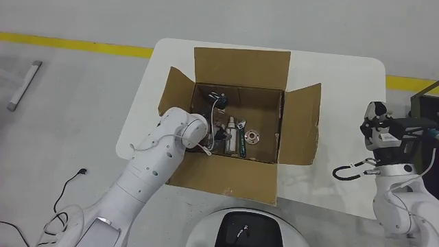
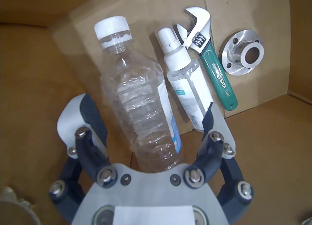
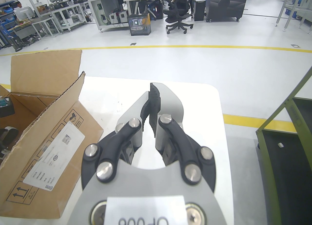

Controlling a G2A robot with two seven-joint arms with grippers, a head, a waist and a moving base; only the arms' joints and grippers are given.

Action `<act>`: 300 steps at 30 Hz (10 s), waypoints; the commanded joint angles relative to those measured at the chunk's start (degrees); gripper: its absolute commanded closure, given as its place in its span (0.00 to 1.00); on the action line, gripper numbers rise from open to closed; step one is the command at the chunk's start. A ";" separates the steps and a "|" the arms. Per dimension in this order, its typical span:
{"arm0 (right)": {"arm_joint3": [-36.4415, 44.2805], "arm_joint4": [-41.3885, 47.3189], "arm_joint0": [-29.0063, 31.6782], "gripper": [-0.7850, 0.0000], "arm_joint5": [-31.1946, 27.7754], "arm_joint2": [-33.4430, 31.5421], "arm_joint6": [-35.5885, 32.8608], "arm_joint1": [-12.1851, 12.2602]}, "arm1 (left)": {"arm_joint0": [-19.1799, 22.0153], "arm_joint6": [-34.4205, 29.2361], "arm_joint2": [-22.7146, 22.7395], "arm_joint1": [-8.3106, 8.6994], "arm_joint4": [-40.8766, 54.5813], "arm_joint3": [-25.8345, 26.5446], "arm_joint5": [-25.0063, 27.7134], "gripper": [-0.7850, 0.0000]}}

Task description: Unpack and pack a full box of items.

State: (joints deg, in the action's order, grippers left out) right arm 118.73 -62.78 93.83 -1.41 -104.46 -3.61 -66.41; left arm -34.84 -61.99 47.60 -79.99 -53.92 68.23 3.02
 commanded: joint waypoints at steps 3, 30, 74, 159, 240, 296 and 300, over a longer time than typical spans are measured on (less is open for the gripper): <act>0.00 0.00 0.00 1.00 0.00 0.00 0.00 0.00 | 0.05 0.61 0.11 -0.23 0.63 -1.10 -0.24 0.00; 0.00 0.00 0.00 0.98 0.00 0.00 0.00 0.00 | -1.24 2.13 4.12 -0.01 2.80 0.67 1.17 1.00; 11.36 42.83 -7.27 0.00 7.40 -1.14 -53.63 2.11 | -7.62 -6.18 14.91 2.63 13.63 20.41 -1.39 1.00; 0.54 51.96 -6.40 1.00 8.61 -9.84 -44.69 5.19 | -19.90 -18.63 30.76 9.64 4.02 34.96 3.43 1.00; 5.87 11.95 -18.46 1.00 19.95 22.09 -44.39 7.68 | -22.66 4.00 35.54 12.76 2.09 33.98 8.03 0.00; -30.15 -4.28 -54.35 0.50 30.70 56.40 -66.18 -2.83 | -22.66 4.00 35.54 12.76 2.09 33.98 8.03 0.00; -30.89 -4.70 -54.58 0.41 31.42 56.38 -68.05 -3.35 | -22.66 4.00 35.54 12.76 2.09 33.98 8.03 0.00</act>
State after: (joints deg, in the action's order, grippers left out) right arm 87.86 -67.25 39.17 29.82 -48.04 -71.41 -69.67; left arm -57.50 -57.99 83.14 -67.23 -51.84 102.21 11.05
